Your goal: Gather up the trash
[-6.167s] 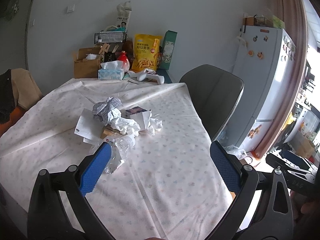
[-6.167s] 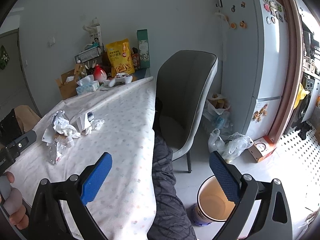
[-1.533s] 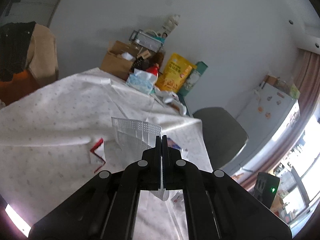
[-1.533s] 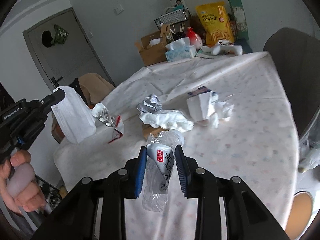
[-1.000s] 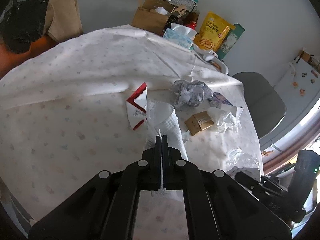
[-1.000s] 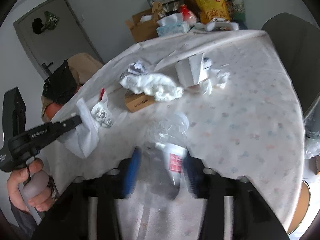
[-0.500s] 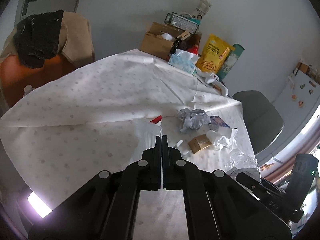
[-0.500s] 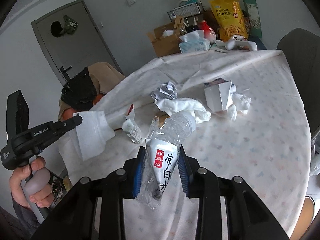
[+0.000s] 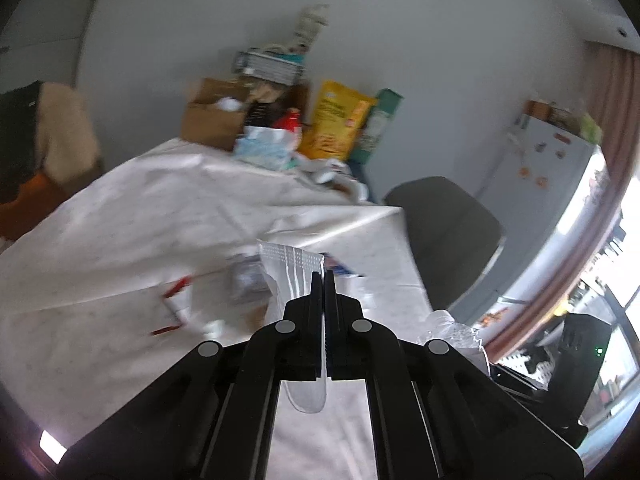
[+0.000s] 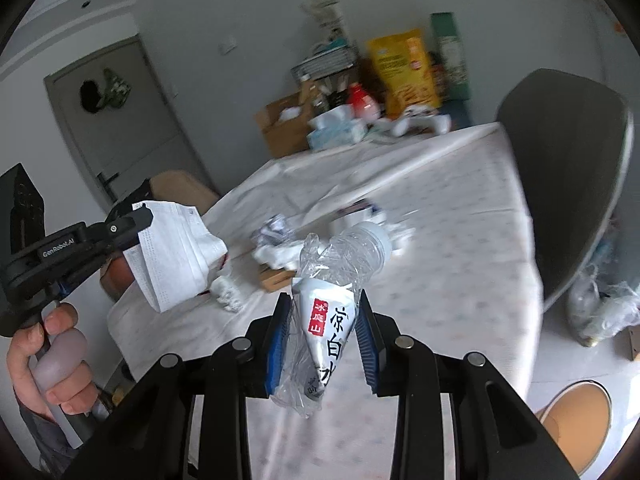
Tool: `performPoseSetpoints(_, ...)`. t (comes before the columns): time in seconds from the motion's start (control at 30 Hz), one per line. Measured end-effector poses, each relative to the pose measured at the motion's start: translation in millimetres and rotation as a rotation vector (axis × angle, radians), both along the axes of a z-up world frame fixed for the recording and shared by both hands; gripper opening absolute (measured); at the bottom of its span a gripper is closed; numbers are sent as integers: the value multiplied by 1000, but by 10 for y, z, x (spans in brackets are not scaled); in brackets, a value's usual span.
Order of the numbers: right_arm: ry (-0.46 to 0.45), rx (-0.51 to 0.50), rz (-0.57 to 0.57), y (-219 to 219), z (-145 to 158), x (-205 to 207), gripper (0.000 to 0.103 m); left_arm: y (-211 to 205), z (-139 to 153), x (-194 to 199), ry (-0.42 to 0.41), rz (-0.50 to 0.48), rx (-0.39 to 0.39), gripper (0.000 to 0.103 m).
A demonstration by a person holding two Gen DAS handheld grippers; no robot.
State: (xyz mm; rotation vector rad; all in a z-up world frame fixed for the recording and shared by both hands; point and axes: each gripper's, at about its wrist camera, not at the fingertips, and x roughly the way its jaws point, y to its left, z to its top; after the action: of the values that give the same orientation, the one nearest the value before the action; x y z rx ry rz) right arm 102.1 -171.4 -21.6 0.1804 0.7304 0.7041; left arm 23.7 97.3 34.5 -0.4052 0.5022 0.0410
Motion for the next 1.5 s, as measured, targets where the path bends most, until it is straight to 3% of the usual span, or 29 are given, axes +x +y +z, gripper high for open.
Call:
performPoseSetpoints(0.63,34,-34,-339,-1554,-213,125,32,-1458,-177,857,63,-285,37,2)
performPoseSetpoints(1.07,152,-39,-568,-2677,-879,111,32,-2601,-595,1292,191,-470,91,2)
performPoseSetpoints(1.5,286,7,-723,-3603,-1661,30,32,-3876,-1391,1621,390,-653,194,2)
